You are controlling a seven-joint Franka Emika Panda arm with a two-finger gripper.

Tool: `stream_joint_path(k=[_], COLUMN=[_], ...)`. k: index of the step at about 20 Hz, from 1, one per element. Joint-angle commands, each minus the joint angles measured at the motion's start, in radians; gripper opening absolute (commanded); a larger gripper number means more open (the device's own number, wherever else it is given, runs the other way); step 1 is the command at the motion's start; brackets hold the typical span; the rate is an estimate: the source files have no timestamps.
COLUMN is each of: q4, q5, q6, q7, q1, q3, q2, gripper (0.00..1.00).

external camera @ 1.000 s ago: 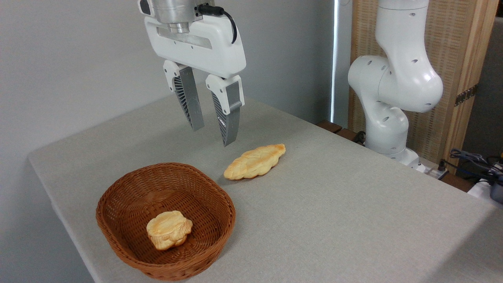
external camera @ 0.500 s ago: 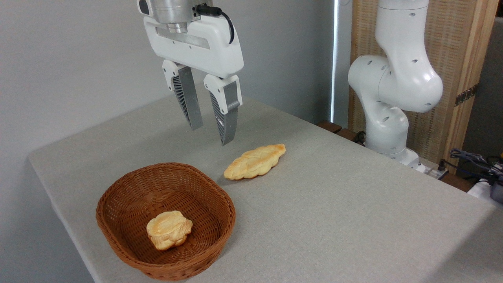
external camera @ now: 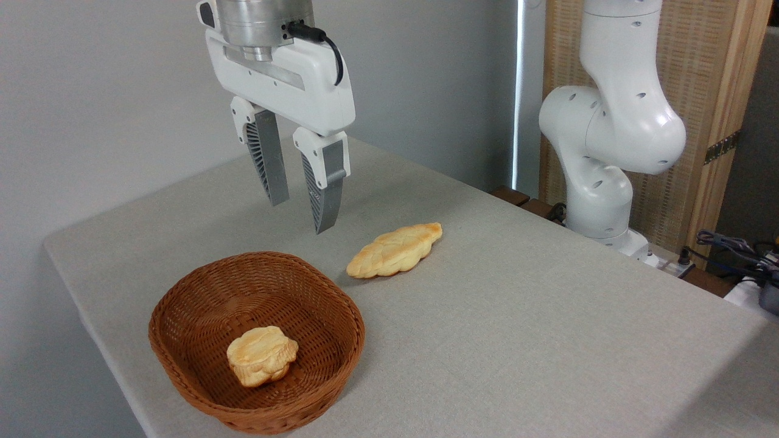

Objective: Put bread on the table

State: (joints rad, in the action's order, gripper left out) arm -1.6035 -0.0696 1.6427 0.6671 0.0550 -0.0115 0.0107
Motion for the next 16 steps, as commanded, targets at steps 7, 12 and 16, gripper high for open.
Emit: stream_joint_path(k=[7, 12, 16], q4=[0.001, 0.001, -0.022], q5=[-0.006, -0.006, -0.006], q6=[0.012, 0.043, 0.054], q7=[0.028, 0.029, 0.051], q1=[-0.001, -0.004, -0.032], q3=[-0.004, -0.005, -0.005], q2=[-0.003, -0.005, -0.012], gripper=[1.00, 1.00, 1.00])
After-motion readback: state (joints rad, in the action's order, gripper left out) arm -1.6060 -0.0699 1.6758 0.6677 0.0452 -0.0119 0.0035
